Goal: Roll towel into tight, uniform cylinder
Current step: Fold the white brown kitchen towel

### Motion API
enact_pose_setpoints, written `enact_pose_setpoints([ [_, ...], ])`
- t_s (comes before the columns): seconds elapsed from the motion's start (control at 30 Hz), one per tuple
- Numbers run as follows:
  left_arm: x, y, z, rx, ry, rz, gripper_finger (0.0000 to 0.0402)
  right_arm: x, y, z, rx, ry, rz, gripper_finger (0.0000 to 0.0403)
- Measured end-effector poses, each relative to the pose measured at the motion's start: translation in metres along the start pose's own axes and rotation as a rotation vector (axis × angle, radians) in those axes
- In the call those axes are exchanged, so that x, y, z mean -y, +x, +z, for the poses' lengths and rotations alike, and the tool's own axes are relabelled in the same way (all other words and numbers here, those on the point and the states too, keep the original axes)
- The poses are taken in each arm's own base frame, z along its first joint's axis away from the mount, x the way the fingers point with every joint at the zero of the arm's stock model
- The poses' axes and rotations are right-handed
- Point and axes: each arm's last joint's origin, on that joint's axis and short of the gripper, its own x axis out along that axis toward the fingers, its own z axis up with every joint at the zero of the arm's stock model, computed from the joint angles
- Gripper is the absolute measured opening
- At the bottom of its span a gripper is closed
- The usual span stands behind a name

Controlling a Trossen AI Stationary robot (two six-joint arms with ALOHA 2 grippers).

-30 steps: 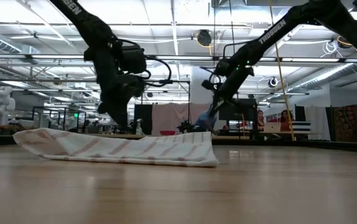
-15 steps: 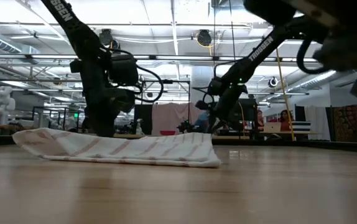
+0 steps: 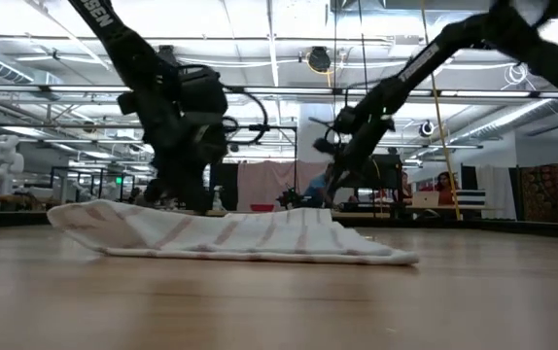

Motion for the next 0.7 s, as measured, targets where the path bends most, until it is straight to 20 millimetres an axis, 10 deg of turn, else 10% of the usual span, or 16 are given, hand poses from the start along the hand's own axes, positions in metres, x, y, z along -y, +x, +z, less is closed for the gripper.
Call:
enact_pose_setpoints([
  [0.37,0.027,-0.029,0.022,0.102,0.057,-0.097,0.0017,-0.073,-0.081,-0.091,-0.294,-0.326,-0.073,0.0],
  [0.7,0.042,-0.05,-0.013,-0.004,0.129,-0.066,0.0017,-0.128,-0.102,-0.202,-0.357,-0.454,-0.128,0.0],
])
